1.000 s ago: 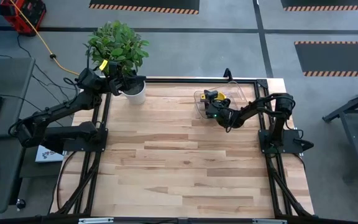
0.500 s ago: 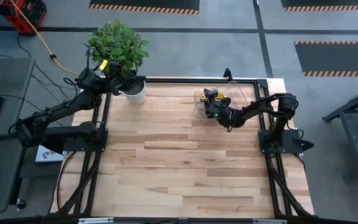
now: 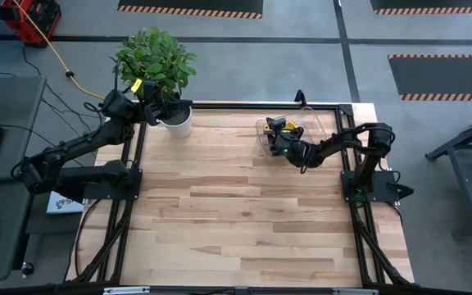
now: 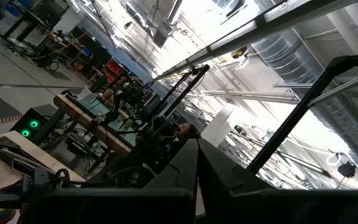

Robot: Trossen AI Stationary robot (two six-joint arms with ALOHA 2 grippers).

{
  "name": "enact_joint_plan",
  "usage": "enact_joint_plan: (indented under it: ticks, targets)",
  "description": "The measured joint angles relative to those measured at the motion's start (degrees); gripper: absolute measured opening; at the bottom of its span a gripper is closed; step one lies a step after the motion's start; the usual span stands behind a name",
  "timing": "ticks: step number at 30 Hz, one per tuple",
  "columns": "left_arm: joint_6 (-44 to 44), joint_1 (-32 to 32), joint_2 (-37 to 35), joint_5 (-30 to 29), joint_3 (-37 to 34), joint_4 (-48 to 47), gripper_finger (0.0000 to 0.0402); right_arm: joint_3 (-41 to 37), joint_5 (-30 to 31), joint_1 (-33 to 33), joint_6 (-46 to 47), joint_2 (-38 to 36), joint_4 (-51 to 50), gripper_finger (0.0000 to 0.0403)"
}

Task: Nest measuring cups in basket
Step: Put the nested measuring cups into the transparent bin

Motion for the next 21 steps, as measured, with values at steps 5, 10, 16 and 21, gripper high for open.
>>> enact_joint_plan:
  ticks: [5, 10, 16, 21]
  targets:
    - [0.0, 0.0, 0.0, 0.0, 0.0, 0.0, 0.0, 0.0, -0.4, 0.0, 0.2, 0.0, -0.3, 0.0399]
    - [0.0, 0.0, 0.0, 0.0, 0.0, 0.0, 0.0, 0.0, 0.0, 0.0, 0.3, 0.0, -1.5, 0.0399]
    - [0.0, 0.0, 0.0, 0.0, 0.0, 0.0, 0.0, 0.0, -2.9, 0.0, 0.0, 0.0, -1.8, 0.0399]
    - [0.0, 0.0, 0.0, 0.0, 0.0, 0.0, 0.0, 0.0, -5.4, 0.0, 0.0, 0.0, -2.6, 0.0399]
